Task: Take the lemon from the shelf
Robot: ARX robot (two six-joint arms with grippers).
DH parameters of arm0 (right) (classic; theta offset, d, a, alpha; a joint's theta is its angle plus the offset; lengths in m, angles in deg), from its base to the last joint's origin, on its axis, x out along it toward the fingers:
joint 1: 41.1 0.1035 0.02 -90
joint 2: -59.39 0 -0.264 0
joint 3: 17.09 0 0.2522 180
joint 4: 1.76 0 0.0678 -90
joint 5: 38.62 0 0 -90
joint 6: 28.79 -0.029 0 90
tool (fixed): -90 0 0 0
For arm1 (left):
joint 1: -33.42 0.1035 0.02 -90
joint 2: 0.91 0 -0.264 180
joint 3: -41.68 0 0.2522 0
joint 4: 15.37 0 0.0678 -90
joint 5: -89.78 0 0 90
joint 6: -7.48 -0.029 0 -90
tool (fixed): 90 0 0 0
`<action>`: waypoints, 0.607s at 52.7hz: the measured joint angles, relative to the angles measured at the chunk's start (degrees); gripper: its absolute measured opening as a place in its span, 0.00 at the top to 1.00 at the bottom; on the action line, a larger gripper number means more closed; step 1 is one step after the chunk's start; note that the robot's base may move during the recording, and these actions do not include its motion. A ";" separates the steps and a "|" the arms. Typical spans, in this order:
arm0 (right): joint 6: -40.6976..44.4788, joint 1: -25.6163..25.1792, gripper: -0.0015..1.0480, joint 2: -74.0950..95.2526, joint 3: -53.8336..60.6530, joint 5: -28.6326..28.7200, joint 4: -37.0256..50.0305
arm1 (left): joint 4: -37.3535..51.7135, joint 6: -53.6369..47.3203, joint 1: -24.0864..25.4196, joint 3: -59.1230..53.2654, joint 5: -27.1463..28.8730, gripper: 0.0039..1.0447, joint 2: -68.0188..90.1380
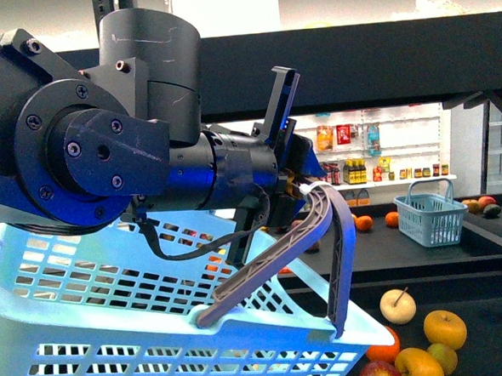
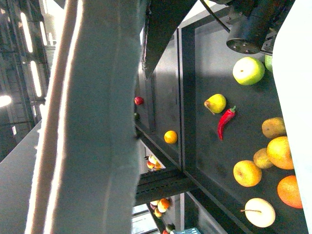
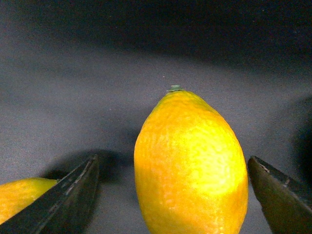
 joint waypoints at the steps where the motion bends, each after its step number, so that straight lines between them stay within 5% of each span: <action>1: 0.02 0.00 0.22 0.00 0.00 0.00 0.02 | 0.02 0.00 0.00 0.00 0.00 0.94 0.00; 14: 0.04 -0.09 0.47 0.07 0.31 -0.35 0.50 | 0.02 0.00 0.00 0.00 0.00 0.94 0.00; 32: 0.07 -1.33 0.49 -3.45 3.54 0.11 1.25 | 0.00 0.00 0.00 0.00 0.00 0.94 -0.02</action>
